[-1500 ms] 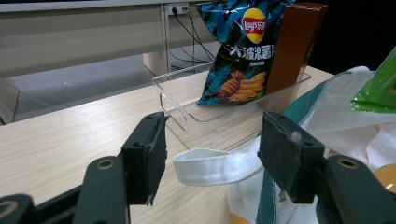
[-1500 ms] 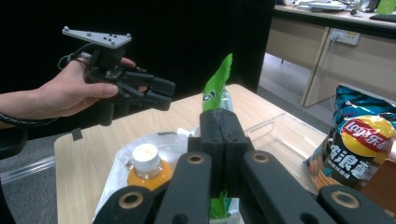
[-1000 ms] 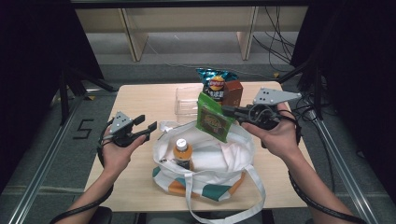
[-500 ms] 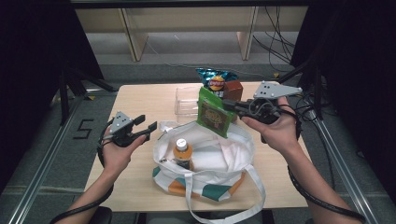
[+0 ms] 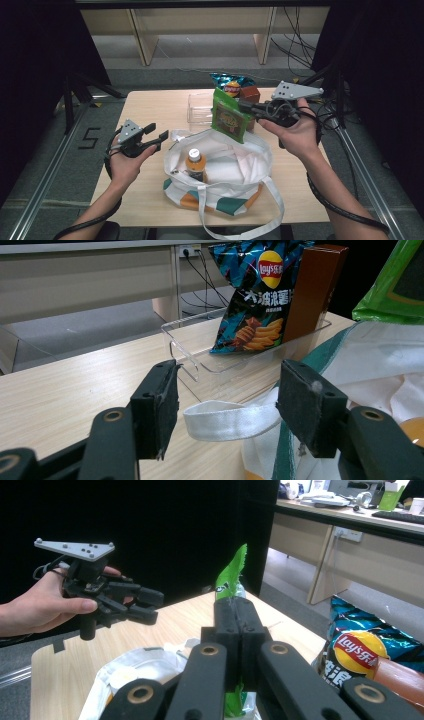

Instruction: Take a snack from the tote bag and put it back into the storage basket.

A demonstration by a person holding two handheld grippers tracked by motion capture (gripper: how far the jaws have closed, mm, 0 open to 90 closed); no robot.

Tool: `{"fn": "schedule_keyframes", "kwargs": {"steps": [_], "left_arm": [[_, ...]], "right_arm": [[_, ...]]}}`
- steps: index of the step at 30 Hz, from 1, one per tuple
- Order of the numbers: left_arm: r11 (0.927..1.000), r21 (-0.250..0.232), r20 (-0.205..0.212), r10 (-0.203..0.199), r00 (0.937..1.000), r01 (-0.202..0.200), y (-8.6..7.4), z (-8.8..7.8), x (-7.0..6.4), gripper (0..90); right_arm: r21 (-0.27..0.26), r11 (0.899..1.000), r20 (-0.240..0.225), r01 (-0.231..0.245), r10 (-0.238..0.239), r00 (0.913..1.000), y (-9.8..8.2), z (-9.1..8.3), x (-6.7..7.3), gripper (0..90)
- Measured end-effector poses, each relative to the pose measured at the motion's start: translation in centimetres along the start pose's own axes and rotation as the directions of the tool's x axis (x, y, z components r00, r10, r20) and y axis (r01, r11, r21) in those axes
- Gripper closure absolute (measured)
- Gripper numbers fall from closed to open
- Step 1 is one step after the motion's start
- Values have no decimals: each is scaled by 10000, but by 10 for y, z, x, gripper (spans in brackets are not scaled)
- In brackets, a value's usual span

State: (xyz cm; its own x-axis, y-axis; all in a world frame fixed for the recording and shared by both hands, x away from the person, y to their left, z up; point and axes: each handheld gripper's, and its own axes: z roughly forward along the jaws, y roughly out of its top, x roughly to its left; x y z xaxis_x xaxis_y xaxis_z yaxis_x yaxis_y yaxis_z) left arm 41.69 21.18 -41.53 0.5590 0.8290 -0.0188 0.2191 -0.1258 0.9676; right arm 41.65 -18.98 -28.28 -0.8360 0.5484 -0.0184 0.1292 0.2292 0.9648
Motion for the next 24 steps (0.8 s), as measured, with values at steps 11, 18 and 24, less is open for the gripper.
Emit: {"fn": "schedule_keyframes", "kwargs": {"steps": [11,18,24], "left_arm": [[10000,-33,-13,4,10000,-4,1,0,1,406],[10000,-62,-9,-10,10000,9,1,0,1,406],[10000,-37,-10,2,10000,-2,1,0,1,406]], "right_arm": [[-53,9998,170,-197,197,9997,2,4,-6,900],[-64,9995,222,-315,316,9993,5,8,-10,900],[-123,9996,192,-246,248,9995,7,13,-14,900]]}}
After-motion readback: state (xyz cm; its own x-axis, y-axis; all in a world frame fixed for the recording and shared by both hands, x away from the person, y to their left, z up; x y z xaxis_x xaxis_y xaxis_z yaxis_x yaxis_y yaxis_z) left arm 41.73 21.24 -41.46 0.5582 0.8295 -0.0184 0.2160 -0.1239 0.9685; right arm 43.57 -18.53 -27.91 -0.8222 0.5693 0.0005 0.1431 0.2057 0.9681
